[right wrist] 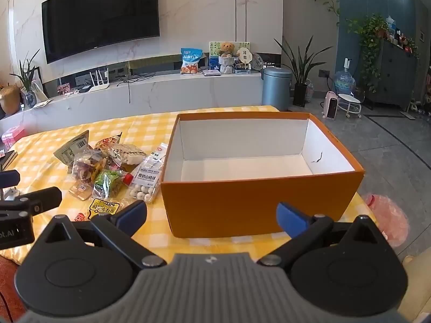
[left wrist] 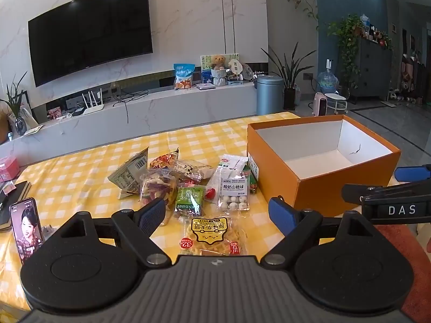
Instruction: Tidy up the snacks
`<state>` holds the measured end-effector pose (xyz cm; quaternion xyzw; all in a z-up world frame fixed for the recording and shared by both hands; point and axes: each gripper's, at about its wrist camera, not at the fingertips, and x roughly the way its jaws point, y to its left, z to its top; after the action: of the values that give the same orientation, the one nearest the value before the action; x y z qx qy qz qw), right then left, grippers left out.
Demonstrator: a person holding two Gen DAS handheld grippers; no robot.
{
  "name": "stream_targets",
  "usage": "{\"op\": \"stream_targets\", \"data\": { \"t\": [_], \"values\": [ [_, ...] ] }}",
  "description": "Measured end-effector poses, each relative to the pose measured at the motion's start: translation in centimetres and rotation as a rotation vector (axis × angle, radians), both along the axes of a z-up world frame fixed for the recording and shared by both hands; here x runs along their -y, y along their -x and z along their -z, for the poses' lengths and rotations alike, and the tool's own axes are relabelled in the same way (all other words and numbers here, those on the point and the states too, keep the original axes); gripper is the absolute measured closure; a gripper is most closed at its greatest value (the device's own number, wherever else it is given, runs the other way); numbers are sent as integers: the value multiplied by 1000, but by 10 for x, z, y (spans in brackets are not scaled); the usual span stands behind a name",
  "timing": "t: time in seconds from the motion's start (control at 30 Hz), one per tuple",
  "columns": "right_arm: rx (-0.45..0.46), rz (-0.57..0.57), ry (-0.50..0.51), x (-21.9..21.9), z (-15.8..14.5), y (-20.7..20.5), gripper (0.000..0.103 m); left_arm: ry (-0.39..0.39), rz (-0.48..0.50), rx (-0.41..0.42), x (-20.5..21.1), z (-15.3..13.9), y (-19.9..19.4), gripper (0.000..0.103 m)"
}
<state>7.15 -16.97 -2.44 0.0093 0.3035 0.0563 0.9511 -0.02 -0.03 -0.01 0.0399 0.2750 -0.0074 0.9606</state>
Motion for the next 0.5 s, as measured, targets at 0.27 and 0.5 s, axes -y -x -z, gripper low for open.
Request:
{"op": "stream_targets", "data": {
  "t": [0.27,0.5],
  "values": [
    [-19,-7,-14,2,0,-1,3,0,-1,-6,0,0,0,2],
    [-10,-8,-25,7,-2,1,3,10,4,-7,4,4,2,2]
  ]
}}
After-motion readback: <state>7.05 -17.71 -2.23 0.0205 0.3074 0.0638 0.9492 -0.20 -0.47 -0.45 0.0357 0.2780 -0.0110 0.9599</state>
